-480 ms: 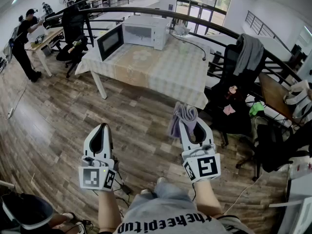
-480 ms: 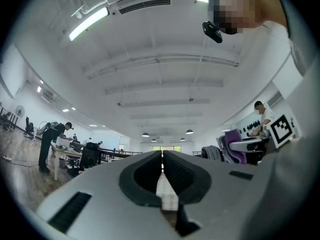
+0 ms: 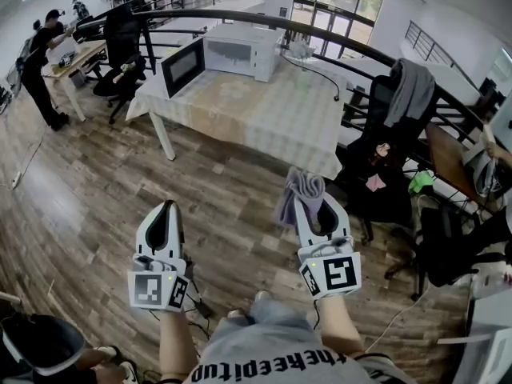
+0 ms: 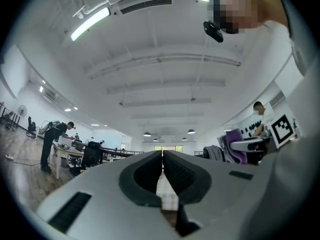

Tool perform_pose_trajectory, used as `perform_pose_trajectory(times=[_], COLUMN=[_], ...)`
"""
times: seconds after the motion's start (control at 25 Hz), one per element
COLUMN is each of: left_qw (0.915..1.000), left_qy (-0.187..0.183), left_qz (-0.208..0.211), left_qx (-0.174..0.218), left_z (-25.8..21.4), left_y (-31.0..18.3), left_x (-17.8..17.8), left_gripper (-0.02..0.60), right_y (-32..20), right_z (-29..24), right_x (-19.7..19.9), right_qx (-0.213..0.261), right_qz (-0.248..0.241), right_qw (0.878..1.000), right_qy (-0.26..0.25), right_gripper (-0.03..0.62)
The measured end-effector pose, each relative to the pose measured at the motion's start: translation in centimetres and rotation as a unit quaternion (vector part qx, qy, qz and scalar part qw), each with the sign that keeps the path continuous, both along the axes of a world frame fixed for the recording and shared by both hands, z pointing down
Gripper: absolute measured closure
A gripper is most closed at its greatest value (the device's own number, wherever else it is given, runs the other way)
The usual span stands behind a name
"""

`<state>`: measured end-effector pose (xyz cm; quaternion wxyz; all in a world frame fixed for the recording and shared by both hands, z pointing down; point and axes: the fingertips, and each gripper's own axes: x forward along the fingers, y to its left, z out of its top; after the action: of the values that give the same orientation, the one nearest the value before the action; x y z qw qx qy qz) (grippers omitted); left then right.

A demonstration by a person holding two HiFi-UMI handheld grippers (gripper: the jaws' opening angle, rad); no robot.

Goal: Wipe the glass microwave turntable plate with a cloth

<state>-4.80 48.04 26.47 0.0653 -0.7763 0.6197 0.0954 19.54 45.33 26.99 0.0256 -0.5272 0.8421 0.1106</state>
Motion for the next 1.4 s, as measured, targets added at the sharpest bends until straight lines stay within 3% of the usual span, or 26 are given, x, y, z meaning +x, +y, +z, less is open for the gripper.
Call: perform_pose_trajectory(times=[0.4,0.92,1.4], left_qw=[1.0000,0.9997,0.9997], left_qy=[0.000,-0.006,-0.017], left_qz=[-0.006,-0.011,-0.017], left_qx=[0.003,0.021,0.002], left_z=[0.1,-0.3,1.4], left_y=[-2.1,-6.3,-10.0], left_x=[1.7,6.7,8.0], left_gripper=[0.571,0.571,0.571], right_y=[-2.3,-7.0,-11.3], right_z=[0.3,0.7,2.4], right_x=[1.4,5.5,7.0], right_qx=[0.003,0.006,-0.017], right_qz=[-0.013,-0.039,-0.042], right_qw=[1.000,0.999,0.998], right_qy=[0.003,-0.014,-0.034], right_gripper=[0.482,0.482,0.482])
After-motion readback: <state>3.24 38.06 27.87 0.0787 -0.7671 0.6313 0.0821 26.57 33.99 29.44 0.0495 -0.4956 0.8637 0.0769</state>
